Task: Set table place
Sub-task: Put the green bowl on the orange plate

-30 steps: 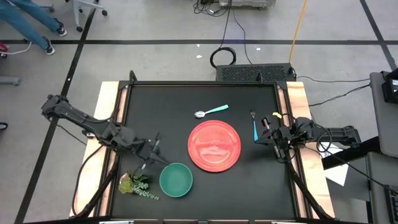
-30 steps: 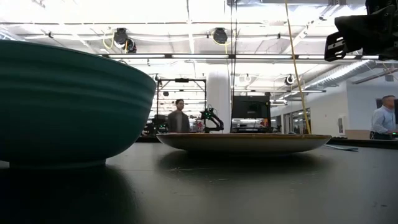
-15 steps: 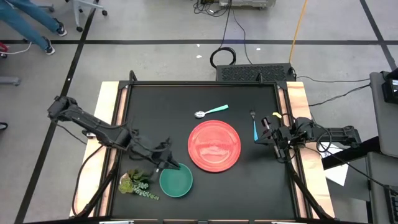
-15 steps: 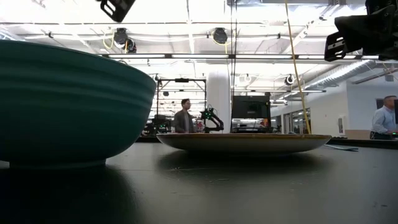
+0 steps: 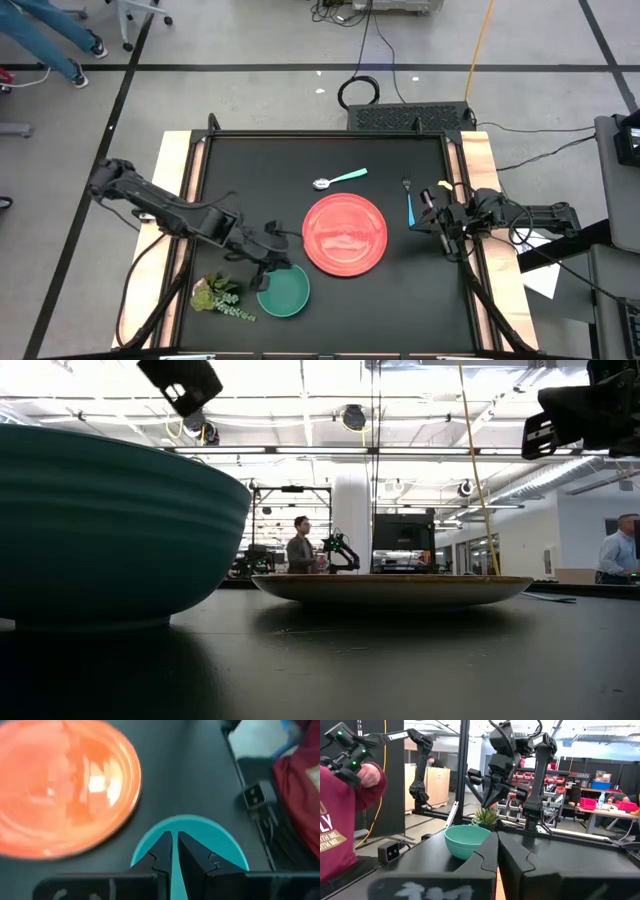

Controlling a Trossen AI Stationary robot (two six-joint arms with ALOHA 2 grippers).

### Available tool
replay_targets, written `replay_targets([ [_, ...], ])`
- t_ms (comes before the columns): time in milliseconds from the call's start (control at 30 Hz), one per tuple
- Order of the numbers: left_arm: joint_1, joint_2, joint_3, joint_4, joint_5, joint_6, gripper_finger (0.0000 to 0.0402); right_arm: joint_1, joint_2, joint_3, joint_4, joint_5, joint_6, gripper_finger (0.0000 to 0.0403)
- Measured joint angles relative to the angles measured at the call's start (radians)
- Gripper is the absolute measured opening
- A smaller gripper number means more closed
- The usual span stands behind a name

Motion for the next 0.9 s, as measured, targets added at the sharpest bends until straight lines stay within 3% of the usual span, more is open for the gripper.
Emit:
replay_targets([
  [400, 0.005, 0.064, 0.009, -0.188, 0.010, -0.143, 0.0033, 0.000, 0.005, 0.000, -0.018, 0.000, -0.001, 0.0000],
  [900, 0.026, 0.062, 0.010, -0.197, 0.056, -0.123, 0.0033, 0.000, 0.008, 0.000, -0.018, 0.000, 0.005, 0.0000],
])
